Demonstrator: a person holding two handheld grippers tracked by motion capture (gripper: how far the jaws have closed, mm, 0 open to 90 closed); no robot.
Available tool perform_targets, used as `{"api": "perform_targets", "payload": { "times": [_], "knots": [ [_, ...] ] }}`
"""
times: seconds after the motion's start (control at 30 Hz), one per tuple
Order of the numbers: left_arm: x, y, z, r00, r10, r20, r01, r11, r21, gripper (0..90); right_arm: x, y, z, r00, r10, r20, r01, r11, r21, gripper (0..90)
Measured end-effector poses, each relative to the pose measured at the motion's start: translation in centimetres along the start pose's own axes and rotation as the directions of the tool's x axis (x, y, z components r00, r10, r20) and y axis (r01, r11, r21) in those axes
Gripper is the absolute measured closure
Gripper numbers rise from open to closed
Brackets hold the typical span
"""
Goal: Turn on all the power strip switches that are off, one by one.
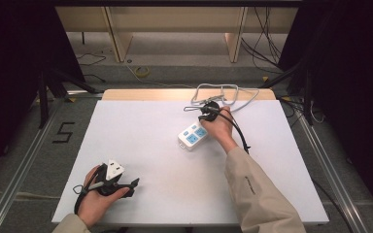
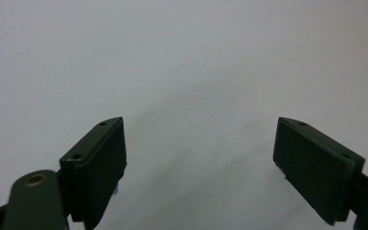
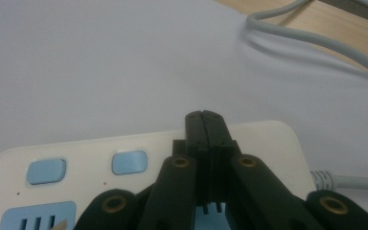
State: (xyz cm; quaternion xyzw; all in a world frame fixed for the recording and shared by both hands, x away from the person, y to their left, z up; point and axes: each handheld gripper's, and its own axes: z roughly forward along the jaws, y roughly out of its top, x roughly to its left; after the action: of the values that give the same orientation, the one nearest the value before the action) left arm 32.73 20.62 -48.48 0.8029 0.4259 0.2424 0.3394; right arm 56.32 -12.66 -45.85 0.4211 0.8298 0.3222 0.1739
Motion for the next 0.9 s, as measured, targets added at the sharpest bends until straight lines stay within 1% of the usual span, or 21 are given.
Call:
{"api": "perform_targets", "payload": {
  "times": [0.07, 0.1, 0.2, 0.27, 0.47, 0.53, 0.67, 0.8, 0.87, 0.9],
  "knots": [
    [0.03, -0.03, -0.01, 1.0, 0.0, 0.0, 0.0, 1.0, 0.003, 18.7, 0.0, 0.02, -0.01, 1.0, 0.001, -0.001, -0.001, 1.0, 0.003, 90.0],
    [0.04, -0.04, -0.02, 1.0, 0.002, 0.001, -0.002, 1.0, 0.004, 18.7, 0.07, 0.11, 0.02, 0.9999, -0.01, 0.006, 0.01, 1.0, 0.006, 90.0],
    [0.02, -0.06, -0.08, 1.0, -0.002, 0.0, 0.002, 1.0, 0.002, 18.7, 0.13, 0.13, 0.06, 0.9998, -0.013, 0.016, 0.012, 1.0, 0.004, 90.0],
    [0.05, -0.08, -0.09, 1.0, 0.002, 0.001, -0.002, 1.0, 0.006, 18.7, 0.21, 0.24, 0.07, 0.9994, -0.026, 0.021, 0.025, 1.0, 0.011, 90.0],
    [0.05, -0.17, -0.15, 1.0, -0.003, 0.0, 0.003, 1.0, 0.004, 18.7, 0.07, 0.22, 0.07, 0.9998, -0.018, 0.011, 0.018, 1.0, 0.011, 90.0],
    [0.06, -0.19, -0.2, 1.0, -0.003, -0.002, 0.003, 1.0, 0.004, 18.7, 0.05, 0.12, 0.18, 0.9999, -0.005, 0.013, 0.005, 1.0, 0.007, 90.0],
    [0.08, -0.25, -0.21, 1.0, -0.003, -0.001, 0.003, 1.0, 0.007, 18.7, 0.11, 0.17, 0.18, 0.9999, -0.004, 0.017, 0.004, 1.0, 0.011, 90.0],
    [0.06, -0.26, -0.3, 1.0, -0.004, -0.003, 0.004, 1.0, 0.003, 18.7, 0.23, 0.16, 0.11, 0.9997, -0.009, 0.024, 0.008, 1.0, 0.012, 90.0],
    [0.08, -0.29, -0.27, 1.0, -0.004, -0.003, 0.004, 1.0, 0.005, 18.7, 0.44, 0.24, -0.01, 0.9988, -0.025, 0.042, 0.025, 1.0, 0.011, 90.0],
    [0.08, -0.29, -0.27, 1.0, -0.005, -0.003, 0.005, 1.0, 0.008, 18.7, 0.44, 0.24, -0.01, 0.9988, -0.025, 0.042, 0.025, 1.0, 0.011, 90.0]
  ]
}}
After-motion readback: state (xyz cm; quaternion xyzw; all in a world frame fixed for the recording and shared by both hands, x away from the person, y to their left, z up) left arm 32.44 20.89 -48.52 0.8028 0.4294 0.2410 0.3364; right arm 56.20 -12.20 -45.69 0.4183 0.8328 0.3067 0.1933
